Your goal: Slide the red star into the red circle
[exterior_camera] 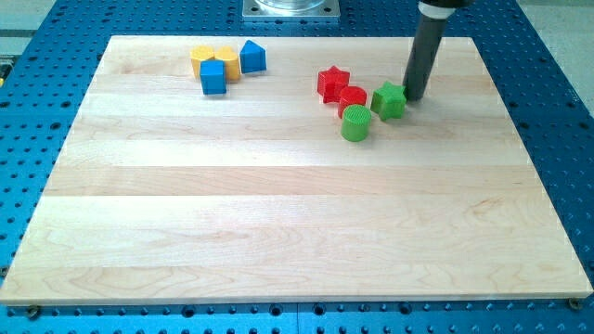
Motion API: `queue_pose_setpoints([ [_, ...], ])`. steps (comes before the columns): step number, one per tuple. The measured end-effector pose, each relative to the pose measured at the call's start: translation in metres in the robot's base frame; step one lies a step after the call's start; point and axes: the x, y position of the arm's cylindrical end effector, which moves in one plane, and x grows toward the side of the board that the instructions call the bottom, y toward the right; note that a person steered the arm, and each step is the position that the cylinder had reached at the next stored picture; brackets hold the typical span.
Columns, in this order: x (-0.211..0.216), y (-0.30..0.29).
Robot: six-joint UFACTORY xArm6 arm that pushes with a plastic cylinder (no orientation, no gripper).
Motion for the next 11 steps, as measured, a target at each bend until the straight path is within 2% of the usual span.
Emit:
queue_pose_setpoints([
  [1, 0.022, -0.068],
  [2, 0.005, -0.069],
  [3, -0.015, -0.099],
  [4, -0.028, -0.077],
  [5, -0.054, -0.088],
  [6, -0.047, -0.150],
  [7, -0.003, -0.153],
  [9, -0.043, -0.155],
  [11, -0.041, -0.151],
])
